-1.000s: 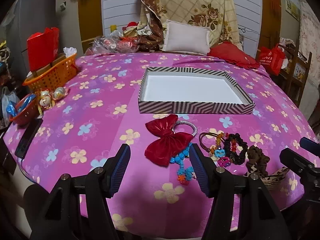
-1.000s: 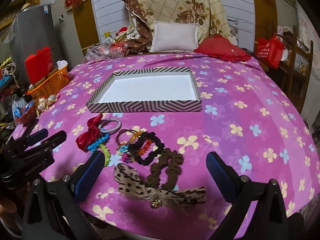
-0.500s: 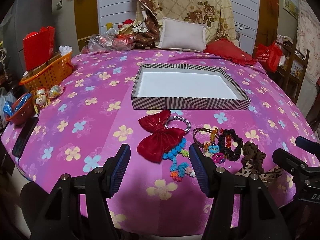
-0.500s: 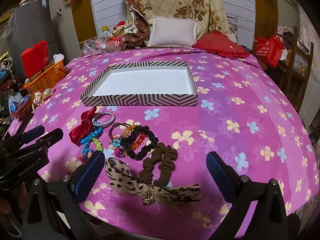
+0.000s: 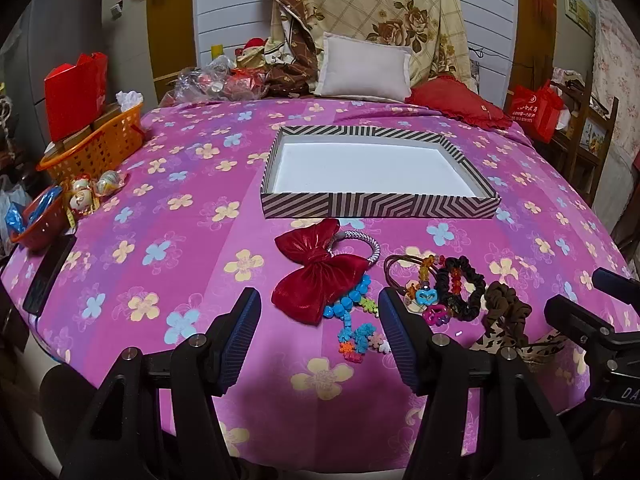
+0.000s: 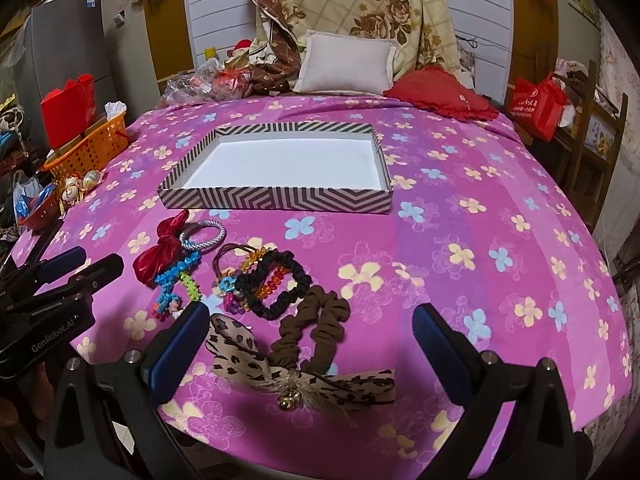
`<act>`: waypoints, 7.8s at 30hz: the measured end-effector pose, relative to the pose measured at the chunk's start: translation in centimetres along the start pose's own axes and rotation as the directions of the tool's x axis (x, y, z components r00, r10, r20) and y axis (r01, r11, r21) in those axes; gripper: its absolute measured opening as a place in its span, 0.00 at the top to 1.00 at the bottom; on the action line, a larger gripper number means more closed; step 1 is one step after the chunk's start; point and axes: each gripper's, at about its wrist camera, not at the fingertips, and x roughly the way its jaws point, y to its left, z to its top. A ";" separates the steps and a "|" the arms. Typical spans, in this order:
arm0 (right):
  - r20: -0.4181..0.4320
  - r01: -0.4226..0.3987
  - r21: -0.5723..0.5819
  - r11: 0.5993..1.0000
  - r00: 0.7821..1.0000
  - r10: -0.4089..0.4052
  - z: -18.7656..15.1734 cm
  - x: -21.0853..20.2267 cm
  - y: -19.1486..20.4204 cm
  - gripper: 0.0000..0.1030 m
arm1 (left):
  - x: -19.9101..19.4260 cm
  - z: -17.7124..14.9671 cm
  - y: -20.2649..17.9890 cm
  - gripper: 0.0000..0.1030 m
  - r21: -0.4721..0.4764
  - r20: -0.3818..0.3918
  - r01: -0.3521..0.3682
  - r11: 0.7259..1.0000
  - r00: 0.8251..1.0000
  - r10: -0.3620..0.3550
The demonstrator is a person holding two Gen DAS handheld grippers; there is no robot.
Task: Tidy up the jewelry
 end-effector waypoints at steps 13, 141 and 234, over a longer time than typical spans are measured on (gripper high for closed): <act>0.000 -0.005 -0.003 1.000 1.000 0.005 0.0 0.1 -0.3 0.00 | 0.1 -0.1 0.1 0.71 -0.003 -0.003 0.007 1.000 1.000 -0.007; 0.037 -0.185 -0.046 0.982 0.982 0.186 8.4 5.3 -4.3 0.69 | 9.2 10.3 3.6 1.00 -0.060 -0.128 0.130 0.990 0.982 -0.137; -0.099 -0.146 -0.038 0.988 0.985 0.142 1.2 5.5 -3.1 0.10 | 3.9 1.0 6.4 0.80 -0.040 -0.131 0.101 0.994 0.986 -0.106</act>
